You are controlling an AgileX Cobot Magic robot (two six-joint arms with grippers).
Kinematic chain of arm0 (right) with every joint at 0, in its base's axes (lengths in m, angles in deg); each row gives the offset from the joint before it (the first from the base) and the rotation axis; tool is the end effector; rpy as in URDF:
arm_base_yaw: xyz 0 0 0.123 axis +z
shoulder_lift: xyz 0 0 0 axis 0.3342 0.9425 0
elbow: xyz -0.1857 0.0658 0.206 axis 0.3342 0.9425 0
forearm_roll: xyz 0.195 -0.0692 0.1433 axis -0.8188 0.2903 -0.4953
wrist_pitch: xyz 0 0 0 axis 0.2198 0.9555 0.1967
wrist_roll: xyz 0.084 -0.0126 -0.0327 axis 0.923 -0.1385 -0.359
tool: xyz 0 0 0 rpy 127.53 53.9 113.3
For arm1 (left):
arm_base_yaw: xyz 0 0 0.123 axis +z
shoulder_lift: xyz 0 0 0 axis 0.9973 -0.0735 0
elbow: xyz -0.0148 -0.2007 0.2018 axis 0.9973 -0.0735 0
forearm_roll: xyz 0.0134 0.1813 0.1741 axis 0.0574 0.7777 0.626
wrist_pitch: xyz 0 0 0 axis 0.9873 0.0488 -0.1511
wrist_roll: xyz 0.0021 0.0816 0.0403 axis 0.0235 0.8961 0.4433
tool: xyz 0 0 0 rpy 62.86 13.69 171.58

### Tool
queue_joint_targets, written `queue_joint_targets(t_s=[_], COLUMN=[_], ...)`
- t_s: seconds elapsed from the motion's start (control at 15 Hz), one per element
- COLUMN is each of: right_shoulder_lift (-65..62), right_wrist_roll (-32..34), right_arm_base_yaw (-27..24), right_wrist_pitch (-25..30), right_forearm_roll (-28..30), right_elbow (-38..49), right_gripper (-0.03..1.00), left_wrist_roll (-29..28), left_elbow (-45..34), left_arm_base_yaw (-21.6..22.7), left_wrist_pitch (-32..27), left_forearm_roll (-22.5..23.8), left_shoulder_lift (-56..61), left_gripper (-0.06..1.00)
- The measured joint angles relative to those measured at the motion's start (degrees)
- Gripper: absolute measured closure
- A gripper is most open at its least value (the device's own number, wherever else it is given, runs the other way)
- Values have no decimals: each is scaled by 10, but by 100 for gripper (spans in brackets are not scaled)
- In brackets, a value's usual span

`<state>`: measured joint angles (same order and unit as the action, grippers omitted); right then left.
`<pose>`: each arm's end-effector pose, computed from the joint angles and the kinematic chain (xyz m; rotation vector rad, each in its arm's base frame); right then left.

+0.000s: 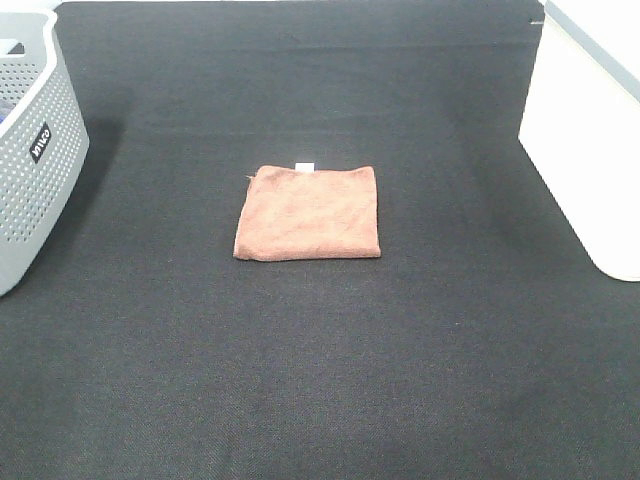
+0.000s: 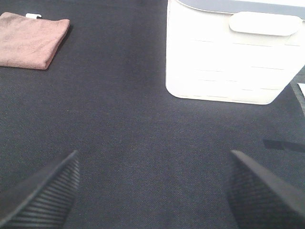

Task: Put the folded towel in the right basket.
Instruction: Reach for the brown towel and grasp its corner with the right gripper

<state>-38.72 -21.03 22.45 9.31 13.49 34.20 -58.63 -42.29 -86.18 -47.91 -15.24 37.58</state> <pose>-0.0064 -0.0010 0.2784 -0.1079 2.0378 -0.0109 -0.0058 -0.0056 0.2782 0.1231 2.0279 -0.0194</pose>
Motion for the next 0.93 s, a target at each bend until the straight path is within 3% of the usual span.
queue_joint_targets(t_s=[0.93], right_shoulder_lift=[0], right_wrist_roll=[0], right_arm_base_yaw=[0], right_wrist_pitch=[0], right_forearm_roll=[0], right_elbow=[0], right_gripper=[19], left_wrist_roll=[0], left_elbow=[0], left_arm_base_yaw=[0], left_wrist_pitch=[0], left_forearm_roll=[0], left_shoulder_lift=[0], left_gripper=[6])
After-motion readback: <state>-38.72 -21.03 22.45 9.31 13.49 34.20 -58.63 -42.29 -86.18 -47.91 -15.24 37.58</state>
